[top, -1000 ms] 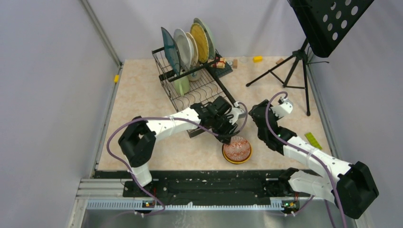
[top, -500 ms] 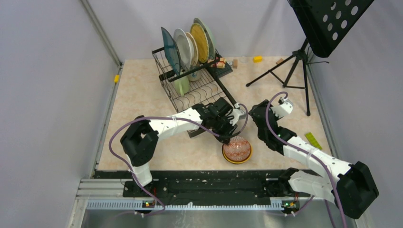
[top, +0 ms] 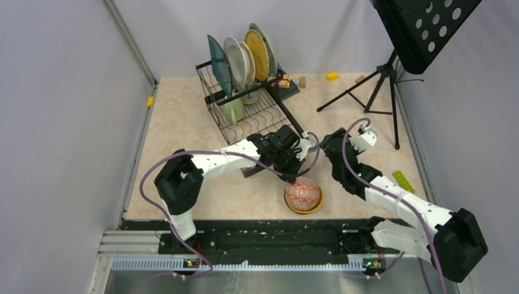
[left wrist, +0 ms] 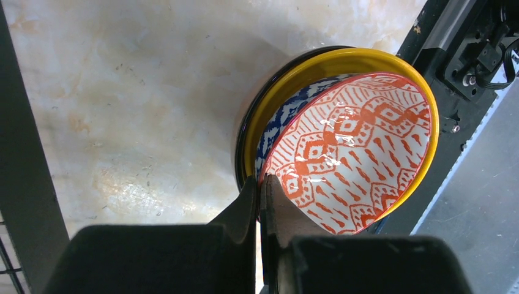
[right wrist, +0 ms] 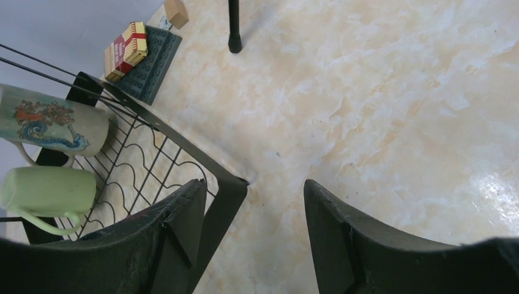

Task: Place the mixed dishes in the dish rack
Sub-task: Pick up the bowl from the center of the board, then insert the bowl into the dish rack.

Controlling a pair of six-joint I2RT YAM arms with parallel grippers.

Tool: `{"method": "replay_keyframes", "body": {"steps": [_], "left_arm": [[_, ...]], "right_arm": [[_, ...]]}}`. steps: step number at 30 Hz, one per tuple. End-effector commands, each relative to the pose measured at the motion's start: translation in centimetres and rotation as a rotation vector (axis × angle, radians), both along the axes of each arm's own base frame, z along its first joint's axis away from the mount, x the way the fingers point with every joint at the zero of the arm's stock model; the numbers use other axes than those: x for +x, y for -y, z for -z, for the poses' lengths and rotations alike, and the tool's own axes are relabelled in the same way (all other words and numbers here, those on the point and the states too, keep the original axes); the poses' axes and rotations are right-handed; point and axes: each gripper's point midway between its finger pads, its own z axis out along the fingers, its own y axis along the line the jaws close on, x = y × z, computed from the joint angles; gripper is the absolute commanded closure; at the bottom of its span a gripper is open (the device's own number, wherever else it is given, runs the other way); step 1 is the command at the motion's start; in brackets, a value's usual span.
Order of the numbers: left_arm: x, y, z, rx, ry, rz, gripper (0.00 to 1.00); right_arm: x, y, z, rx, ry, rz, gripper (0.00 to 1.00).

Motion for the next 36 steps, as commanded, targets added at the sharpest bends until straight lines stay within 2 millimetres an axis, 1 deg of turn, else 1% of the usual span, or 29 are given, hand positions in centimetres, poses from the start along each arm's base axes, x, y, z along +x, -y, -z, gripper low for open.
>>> {"method": "replay_keyframes", "body": {"steps": [1, 3, 4, 7, 8, 10, 13, 16, 18, 19, 23, 24, 25, 30, 32, 34, 36], "left_arm": [[1.0, 1.0, -4.5, -0.126, 0.094, -0.012, 1.0], [1.6, 1.2, -6.0, -0.172, 0.107, -0.027, 1.0], [1.8, 1.3, -6.6, -0.194, 0.114, -0.031, 1.0], [2.7, 1.3, -8.2, -0.234, 0.135, -0.047, 1.0], [3.0, 1.2, -8.6, -0.247, 0.141, -0.053, 1.0], [3.6, 1.0, -9.4, -0.271, 0.146, -0.071, 1.0], [4.5, 0.2, -10.2, -0.307, 0.151, -0.108, 1.0], [5.7, -0.9, -11.1, -0.344, 0.168, -0.158, 1.0], [6.4, -1.7, -12.0, -0.372, 0.185, -0.195, 1.0], [6.8, -2.1, -12.1, -0.381, 0.187, -0.213, 1.0], [8.2, -4.1, -14.1, -0.498, 0.133, -0.285, 1.0], [8.4, -4.6, -14.1, -0.524, 0.115, -0.297, 1.0], [8.7, -5.1, -14.6, -0.552, 0.112, -0.309, 1.0], [9.4, -6.8, -15.4, -0.605, 0.097, -0.325, 1.0], [9.5, -7.3, -15.7, -0.626, 0.076, -0.327, 1.0], [9.6, -7.7, -15.9, -0.667, 0.049, -0.328, 1.0], [9.8, -8.0, -16.3, -0.708, 0.045, -0.325, 1.0]], "right_arm": [[0.1, -1.4, -1.7, -0.009, 0.049, -0.115, 0.34], [0.1, -2.8, -3.4, 0.013, 0.11, -0.208, 0.31], [0.0, -3.1, -4.0, 0.032, 0.143, -0.23, 0.28], [-0.5, -2.5, -5.0, 0.076, 0.232, -0.219, 0.23], [-0.7, -2.1, -5.0, 0.079, 0.242, -0.207, 0.21], [-0.9, -1.7, -5.7, 0.073, 0.255, -0.196, 0.2], [-1.2, -1.2, -6.3, 0.061, 0.254, -0.188, 0.18], [-1.3, -1.7, -7.2, 0.058, 0.272, -0.225, 0.16], [-1.2, -2.6, -8.0, 0.067, 0.293, -0.271, 0.15], [-1.2, -3.2, -8.3, 0.074, 0.302, -0.299, 0.15], [-0.9, -6.4, -10.3, 0.078, 0.316, -0.453, 0.13], [-0.8, -7.1, -10.6, 0.076, 0.308, -0.485, 0.12], [-0.7, -7.9, -11.3, 0.076, 0.302, -0.52, 0.12], [-0.5, -11.4, -12.7, 0.075, 0.273, -0.69, 0.09], [-0.4, -12.8, -13.0, 0.086, 0.257, -0.757, 0.09], [-0.2, -13.9, -12.8, 0.095, 0.224, -0.803, 0.09], [0.1, -14.5, -12.1, 0.109, 0.17, -0.808, 0.09]]}}
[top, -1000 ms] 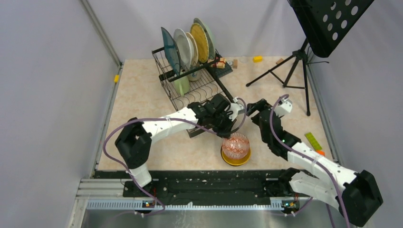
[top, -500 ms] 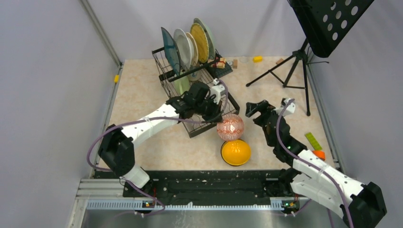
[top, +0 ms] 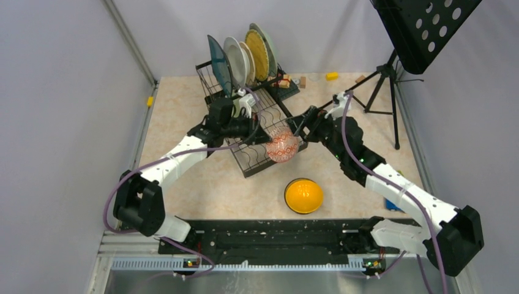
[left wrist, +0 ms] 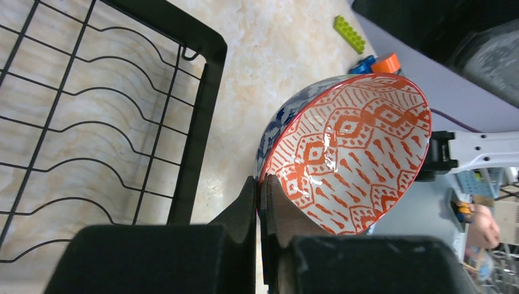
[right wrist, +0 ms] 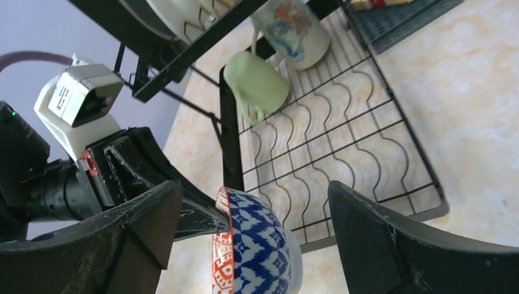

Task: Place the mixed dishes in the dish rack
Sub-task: Insert the bowl into the dish rack.

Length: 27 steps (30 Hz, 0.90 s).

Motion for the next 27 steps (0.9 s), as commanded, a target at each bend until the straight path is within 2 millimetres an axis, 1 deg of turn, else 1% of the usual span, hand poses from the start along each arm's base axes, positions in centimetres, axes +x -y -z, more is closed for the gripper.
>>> {"method": "replay_keyframes", "body": {"steps": [1, 5, 6, 11, 16, 20, 24, 27], "left_arm": [[-0.6, 0.2, -4.8, -0.191, 0.08, 0.071, 1.0], [-0.1, -0.8, -4.6, -0.199, 0.072, 0.05, 1.0], [0.0, -1.0, -4.7, -0.203, 0.071, 0.045, 1.0], [0.8, -2.3, -4.5, -0.195, 0.085, 0.02, 1.0], [1.1, -2.5, -4.7, -0.195, 0.091, 0.018, 1.0], [1.4, -2.5, -5.3, -0.209, 0.09, -0.001, 1.0], [1.6, -2.6, -5.6, -0.219, 0.098, -0.015, 1.0], [1.6, -2.7, -5.4, -0.215, 0.097, -0.02, 1.0]], "right_arm": [[-0.1, -2.3, -0.3, -0.006, -0.062, -0.119, 0.09], [0.0, -2.7, 0.4, 0.006, -0.103, -0.13, 0.09], [-0.3, -3.0, 0.3, 0.017, -0.103, -0.153, 0.09], [-0.4, -3.6, 0.6, 0.026, -0.123, -0.185, 0.09], [-0.8, -5.6, 0.5, 0.062, -0.137, -0.296, 0.09], [-1.1, -7.0, 0.3, 0.108, -0.152, -0.36, 0.1], [-1.2, -7.7, 0.0, 0.141, -0.15, -0.396, 0.15], [-1.0, -7.5, 0.0, 0.148, -0.157, -0.376, 0.18]]}}
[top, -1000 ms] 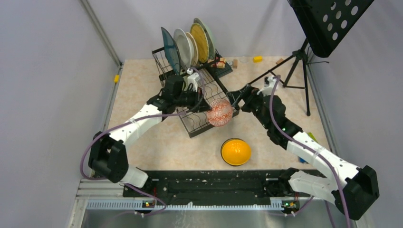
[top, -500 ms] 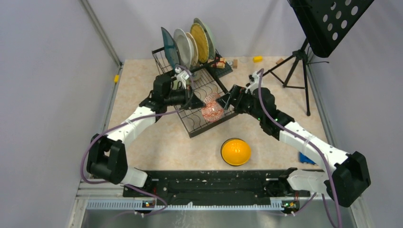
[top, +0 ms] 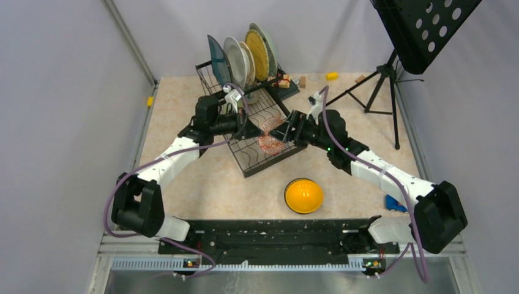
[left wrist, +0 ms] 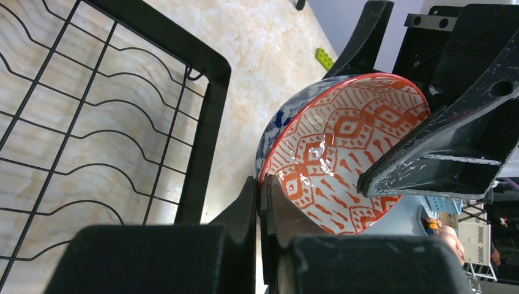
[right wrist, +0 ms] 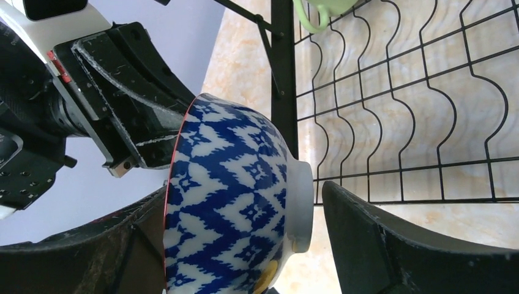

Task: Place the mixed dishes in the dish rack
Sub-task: Insert the bowl into the dish rack.

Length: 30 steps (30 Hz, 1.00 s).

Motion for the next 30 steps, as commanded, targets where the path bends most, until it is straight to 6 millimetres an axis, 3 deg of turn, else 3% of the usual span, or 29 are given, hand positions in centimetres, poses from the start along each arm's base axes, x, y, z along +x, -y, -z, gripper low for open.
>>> {"method": "replay_keyframes", "body": {"steps": [1, 17, 21, 24, 30], "left_arm": [[0.1, -0.1, -4.0, -0.063, 0.127, 0.003, 1.0], [1.0, -0.6, -4.4, -0.051, 0.129, -0.049, 1.0], [1.1, -0.8, -4.0, -0.042, 0.121, -0.057, 1.0], [1.1, -0.8, -3.8, -0.037, 0.122, -0.06, 1.0], [1.2, -1.2, -3.6, -0.026, 0.121, -0.074, 1.0]], "right_arm": [[0.7, -0.5, -4.4, 0.091, 0.068, -0.001, 0.19], [0.1, -0.7, -5.8, 0.107, 0.092, -0.053, 0.29], [-0.4, -1.0, -7.1, 0.17, 0.094, -0.085, 0.2], [-0.5, -1.1, -7.6, 0.201, 0.092, -0.1, 0.2], [-0.4, -0.9, -7.4, 0.206, 0.091, -0.103, 0.32]]}}
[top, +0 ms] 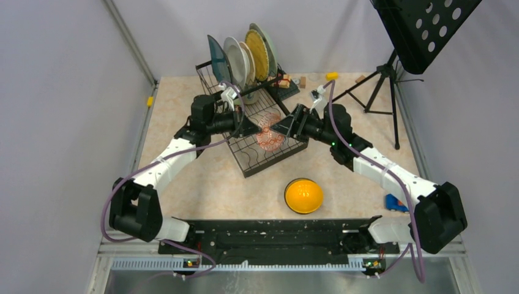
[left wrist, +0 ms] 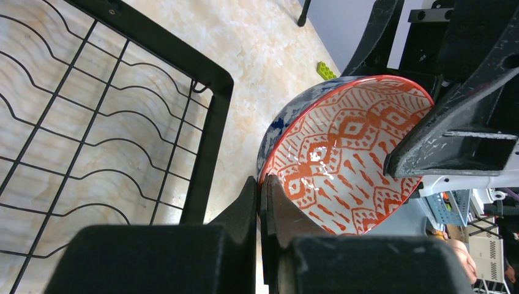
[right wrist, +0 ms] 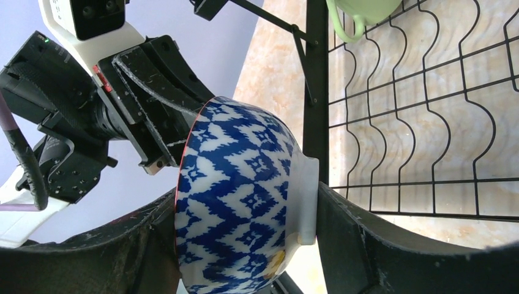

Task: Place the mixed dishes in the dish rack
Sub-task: Insert the bowl into the dish rack.

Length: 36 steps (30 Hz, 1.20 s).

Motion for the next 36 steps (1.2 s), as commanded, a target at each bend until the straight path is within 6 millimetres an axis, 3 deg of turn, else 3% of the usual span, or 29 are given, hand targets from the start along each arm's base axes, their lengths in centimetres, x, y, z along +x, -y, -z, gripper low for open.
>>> {"method": "replay_keyframes", "body": {"steps": [1, 6, 9, 16, 25, 36], "left_arm": [[0.7, -0.5, -2.4, -0.014, 0.087, -0.035, 1.0], [0.8, -0.5, -2.0, -0.013, 0.075, -0.038, 1.0], [0.9, -0.5, -1.9, -0.01, 0.071, -0.043, 1.0], [0.8, -0.4, -1.3, -0.007, 0.044, -0.032, 0.93], [1.0, -0.6, -0.6, 0.018, 0.032, -0.043, 0.75], [1.5, -1.6, 0.6, 0.08, 0.022, -0.108, 0.6]], "right_arm": [[-0.5, -0.5, -4.5, 0.104, 0.104, -0.046, 0.34], [-0.8, -0.5, -5.3, 0.11, 0.14, -0.064, 0.39], [-0.5, -0.4, -4.8, 0.086, 0.142, -0.051, 0.51], [0.3, -0.5, -3.2, 0.031, 0.128, -0.044, 0.61], [1.7, -0.2, -1.9, -0.03, 0.118, 0.008, 0.63], [3.0, 0.1, -0.4, -0.1, 0.122, 0.044, 0.66]]}}
